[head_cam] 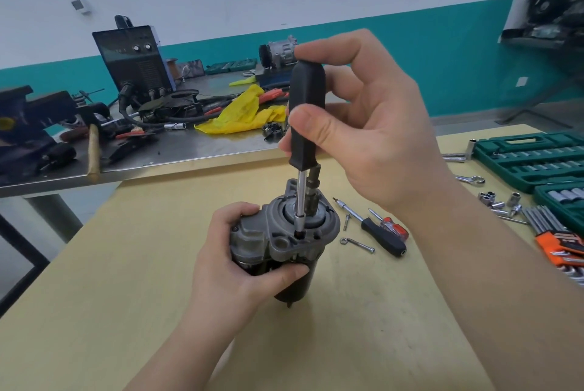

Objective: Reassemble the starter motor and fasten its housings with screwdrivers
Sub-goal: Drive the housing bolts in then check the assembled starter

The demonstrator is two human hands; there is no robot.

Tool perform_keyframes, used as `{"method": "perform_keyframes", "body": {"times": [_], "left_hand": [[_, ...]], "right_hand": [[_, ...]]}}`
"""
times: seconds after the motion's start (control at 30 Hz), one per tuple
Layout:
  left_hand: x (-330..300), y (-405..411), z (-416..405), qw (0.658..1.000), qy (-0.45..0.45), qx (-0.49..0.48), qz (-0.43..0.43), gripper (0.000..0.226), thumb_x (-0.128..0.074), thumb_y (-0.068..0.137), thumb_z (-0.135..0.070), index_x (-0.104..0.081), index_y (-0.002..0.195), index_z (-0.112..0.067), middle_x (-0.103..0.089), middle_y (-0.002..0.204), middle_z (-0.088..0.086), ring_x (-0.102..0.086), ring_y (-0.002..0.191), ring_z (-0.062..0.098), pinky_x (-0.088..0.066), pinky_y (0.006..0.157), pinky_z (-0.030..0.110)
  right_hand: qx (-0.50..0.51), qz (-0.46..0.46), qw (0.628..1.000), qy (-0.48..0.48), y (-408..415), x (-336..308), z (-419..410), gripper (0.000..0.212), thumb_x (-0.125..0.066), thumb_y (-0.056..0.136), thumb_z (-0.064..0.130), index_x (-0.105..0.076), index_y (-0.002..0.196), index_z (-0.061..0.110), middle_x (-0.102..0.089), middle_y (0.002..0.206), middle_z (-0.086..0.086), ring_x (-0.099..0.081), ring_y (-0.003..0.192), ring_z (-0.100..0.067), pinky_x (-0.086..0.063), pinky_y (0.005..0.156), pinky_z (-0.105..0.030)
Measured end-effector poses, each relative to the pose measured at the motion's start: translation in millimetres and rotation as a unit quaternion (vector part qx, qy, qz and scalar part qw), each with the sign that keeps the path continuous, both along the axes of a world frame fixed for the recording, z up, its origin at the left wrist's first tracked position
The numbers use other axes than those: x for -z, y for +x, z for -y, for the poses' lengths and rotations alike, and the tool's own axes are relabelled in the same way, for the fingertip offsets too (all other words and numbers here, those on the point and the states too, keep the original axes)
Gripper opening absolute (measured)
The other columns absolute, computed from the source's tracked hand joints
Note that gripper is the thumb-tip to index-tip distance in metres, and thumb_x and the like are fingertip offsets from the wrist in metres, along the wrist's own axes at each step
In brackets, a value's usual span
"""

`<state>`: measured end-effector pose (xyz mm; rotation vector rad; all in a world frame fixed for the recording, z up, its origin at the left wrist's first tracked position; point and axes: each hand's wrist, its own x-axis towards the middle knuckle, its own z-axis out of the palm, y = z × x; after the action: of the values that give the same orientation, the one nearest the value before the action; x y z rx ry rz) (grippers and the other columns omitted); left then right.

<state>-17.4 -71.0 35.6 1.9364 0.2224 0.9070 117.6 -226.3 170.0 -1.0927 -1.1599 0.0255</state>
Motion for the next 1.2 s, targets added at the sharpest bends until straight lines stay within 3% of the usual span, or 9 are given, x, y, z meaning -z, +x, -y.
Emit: {"method": "perform_keyframes", "body": {"times": [0.33, 0.43, 0.57, 0.63, 0.73, 0.83, 0.9, 0.97, 1.2], "left_hand": [[0.7, -0.4, 1.3, 1.0, -0.015, -0.002, 0.017, 0.086, -0.099, 0.043, -0.043, -0.058, 0.118, -0.052, -0.074, 0.111, -0.021, -0.075, 0.096, 0.004, -0.055, 0.077, 0.009], [2.1, -1.9, -1.7, 0.999, -0.035, -0.001, 0.022, 0.085, -0.1, 0.043, -0.045, -0.06, 0.118, -0.047, -0.075, 0.108, -0.017, -0.076, 0.094, 0.007, -0.057, 0.079, 0.013], [2.3, -3.0, -4.8, 0.997, -0.079, 0.004, 0.021, 0.077, -0.102, 0.044, -0.045, -0.064, 0.112, -0.045, -0.077, 0.11, -0.01, -0.078, 0.096, 0.012, -0.06, 0.079, 0.021], [1.9, -4.1, -8.1, 0.996, -0.091, 0.014, 0.008, 0.077, -0.102, 0.046, -0.044, -0.065, 0.114, -0.044, -0.078, 0.113, -0.008, -0.078, 0.096, 0.015, -0.063, 0.074, 0.033], [2.6, -5.2, -13.4, 0.995, -0.095, 0.017, -0.006, 0.075, -0.1, 0.046, -0.046, -0.068, 0.114, -0.045, -0.079, 0.111, -0.008, -0.078, 0.091, 0.013, -0.06, 0.067, 0.031], [4.8, -7.7, -16.5, 0.995, -0.099, 0.02, 0.0, 0.072, -0.1, 0.048, -0.046, -0.071, 0.114, -0.045, -0.08, 0.109, -0.006, -0.078, 0.088, 0.011, -0.059, 0.063, 0.024], [7.3, -9.5, -18.6, 0.994, -0.106, 0.022, 0.007, 0.071, -0.1, 0.049, -0.044, -0.072, 0.114, -0.042, -0.08, 0.11, -0.004, -0.078, 0.088, 0.012, -0.059, 0.062, 0.024], [9.2, -11.4, -22.9, 0.993, -0.112, 0.026, 0.016, 0.068, -0.099, 0.05, -0.04, -0.073, 0.113, -0.041, -0.08, 0.111, -0.002, -0.078, 0.089, 0.014, -0.06, 0.063, 0.025], [13.0, -12.0, -48.1, 0.986, -0.148, 0.073, 0.016, 0.069, -0.099, 0.05, -0.029, -0.072, 0.113, -0.029, -0.077, 0.113, 0.006, -0.077, 0.095, 0.026, -0.062, 0.064, 0.037]], "right_hand": [[0.136, 0.018, 0.99, 0.045, -6.2, 9.7, -9.7, 0.035, -0.077, 0.097, 0.013, -0.059, 0.122, 0.029, -0.071, 0.094, 0.006, -0.078, 0.074, -0.025, -0.067, 0.067, -0.045], [0.133, -0.032, 0.983, 0.119, -3.2, 3.9, -5.6, 0.032, -0.072, 0.1, 0.009, -0.059, 0.127, 0.019, -0.072, 0.097, -0.004, -0.077, 0.074, -0.027, -0.067, 0.071, -0.045], [0.184, -0.122, 0.958, 0.185, 19.9, -7.3, 11.7, 0.026, -0.069, 0.101, 0.016, -0.063, 0.126, 0.018, -0.07, 0.086, 0.001, -0.071, 0.065, -0.024, -0.062, 0.061, -0.037], [0.236, -0.123, 0.956, 0.121, 35.6, -0.9, 11.8, 0.022, -0.07, 0.099, 0.018, -0.067, 0.12, 0.022, -0.068, 0.081, 0.006, -0.065, 0.054, -0.019, -0.055, 0.05, -0.032], [0.29, -0.09, 0.949, -0.088, 60.2, 25.2, -0.9, 0.019, -0.069, 0.097, 0.016, -0.069, 0.111, 0.029, -0.072, 0.088, 0.002, -0.062, 0.047, -0.015, -0.05, 0.043, -0.029], [0.276, -0.056, 0.898, -0.337, 70.4, 63.7, -18.6, 0.019, -0.076, 0.095, 0.025, -0.065, 0.109, 0.032, -0.073, 0.095, -0.002, -0.075, 0.064, -0.018, -0.06, 0.056, -0.035], [0.258, -0.026, 0.86, -0.44, 67.2, 91.7, -32.0, 0.021, -0.077, 0.093, 0.031, -0.065, 0.11, 0.032, -0.072, 0.094, 0.001, -0.074, 0.061, -0.015, -0.057, 0.047, -0.028], [0.241, 0.001, 0.836, -0.492, 59.8, 114.8, -44.1, 0.018, -0.074, 0.093, 0.031, -0.066, 0.109, 0.029, -0.069, 0.096, 0.002, -0.07, 0.065, -0.012, -0.05, 0.041, -0.023], [0.195, 0.113, 0.78, -0.584, 48.9, 138.7, -53.1, 0.031, -0.065, 0.097, 0.037, -0.064, 0.127, 0.027, -0.069, 0.114, 0.004, -0.064, 0.098, -0.017, -0.055, 0.077, -0.032]]}}
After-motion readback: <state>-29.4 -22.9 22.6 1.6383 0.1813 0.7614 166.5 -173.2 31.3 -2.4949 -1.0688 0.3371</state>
